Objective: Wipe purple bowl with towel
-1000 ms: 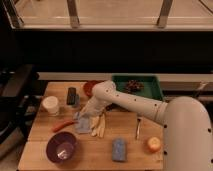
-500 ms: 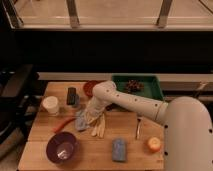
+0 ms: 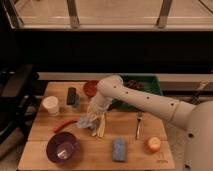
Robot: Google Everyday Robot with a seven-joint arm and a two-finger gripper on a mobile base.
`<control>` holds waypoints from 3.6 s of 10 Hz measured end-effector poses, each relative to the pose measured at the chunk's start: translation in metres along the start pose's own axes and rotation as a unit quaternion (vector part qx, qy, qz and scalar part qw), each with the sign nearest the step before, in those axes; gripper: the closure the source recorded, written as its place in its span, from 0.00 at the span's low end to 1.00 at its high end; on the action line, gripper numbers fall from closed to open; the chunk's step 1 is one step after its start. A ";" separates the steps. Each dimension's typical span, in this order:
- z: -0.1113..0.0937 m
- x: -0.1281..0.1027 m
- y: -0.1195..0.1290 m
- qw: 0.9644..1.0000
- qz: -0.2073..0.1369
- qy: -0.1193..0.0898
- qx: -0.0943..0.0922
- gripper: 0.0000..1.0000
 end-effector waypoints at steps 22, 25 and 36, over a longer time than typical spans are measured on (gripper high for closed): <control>0.020 -0.154 0.057 0.987 -0.069 -0.146 0.017 1.00; 0.059 -0.135 0.056 0.987 -0.063 -0.146 0.009 1.00; 0.084 -0.176 0.000 0.977 -0.129 -0.167 0.006 1.00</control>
